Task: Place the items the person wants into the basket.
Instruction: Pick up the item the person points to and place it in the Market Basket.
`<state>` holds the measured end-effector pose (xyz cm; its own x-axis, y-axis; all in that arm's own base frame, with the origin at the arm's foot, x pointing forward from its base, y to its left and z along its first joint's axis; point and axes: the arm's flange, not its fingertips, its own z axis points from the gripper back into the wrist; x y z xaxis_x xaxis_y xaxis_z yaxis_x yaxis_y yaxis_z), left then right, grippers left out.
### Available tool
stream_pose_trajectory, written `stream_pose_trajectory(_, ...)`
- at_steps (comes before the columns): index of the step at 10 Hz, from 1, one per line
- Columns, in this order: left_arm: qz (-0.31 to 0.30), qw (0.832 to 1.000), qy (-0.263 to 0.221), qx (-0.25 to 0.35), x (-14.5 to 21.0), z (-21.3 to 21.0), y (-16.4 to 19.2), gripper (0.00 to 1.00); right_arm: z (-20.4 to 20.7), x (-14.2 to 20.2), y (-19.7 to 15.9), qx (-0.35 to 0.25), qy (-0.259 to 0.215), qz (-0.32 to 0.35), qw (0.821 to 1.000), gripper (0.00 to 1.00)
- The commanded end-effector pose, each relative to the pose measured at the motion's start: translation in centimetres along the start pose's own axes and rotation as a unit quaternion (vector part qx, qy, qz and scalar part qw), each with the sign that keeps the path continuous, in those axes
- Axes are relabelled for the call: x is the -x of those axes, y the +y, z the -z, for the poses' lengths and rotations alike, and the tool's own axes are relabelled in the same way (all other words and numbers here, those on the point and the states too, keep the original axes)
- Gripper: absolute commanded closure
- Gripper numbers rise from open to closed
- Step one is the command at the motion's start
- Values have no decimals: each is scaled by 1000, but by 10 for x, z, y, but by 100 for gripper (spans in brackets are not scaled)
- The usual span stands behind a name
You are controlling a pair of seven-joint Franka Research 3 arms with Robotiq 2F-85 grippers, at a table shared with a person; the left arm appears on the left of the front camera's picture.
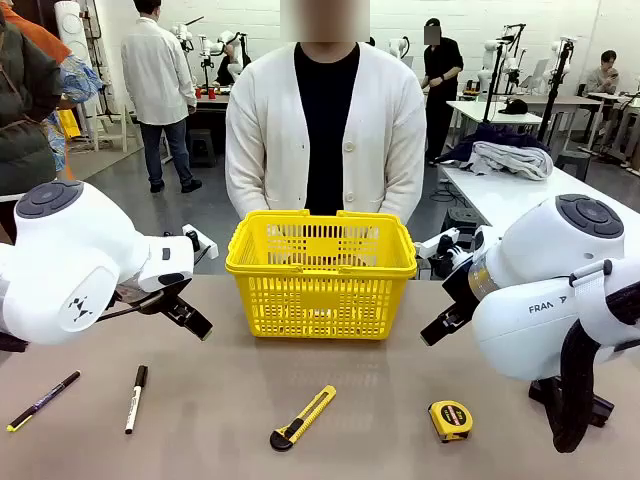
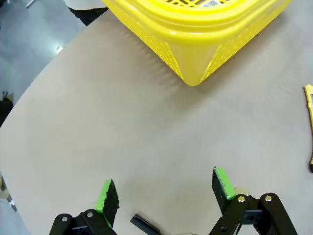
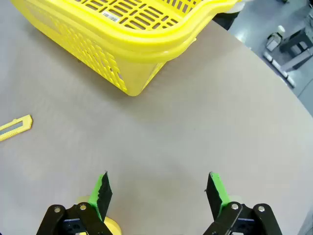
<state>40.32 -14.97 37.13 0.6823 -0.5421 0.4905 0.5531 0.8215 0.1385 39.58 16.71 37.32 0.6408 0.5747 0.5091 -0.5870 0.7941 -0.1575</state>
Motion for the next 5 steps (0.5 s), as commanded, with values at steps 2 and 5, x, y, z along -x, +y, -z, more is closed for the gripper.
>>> stream_pose_trajectory(2,0,1000,0,0,0,0,0,0,0,0,0,0,0,0,1000,0)
stream_pose_trajectory(5,0,1000,0,0,0,0,0,0,0,0,0,0,0,0,1000,0)
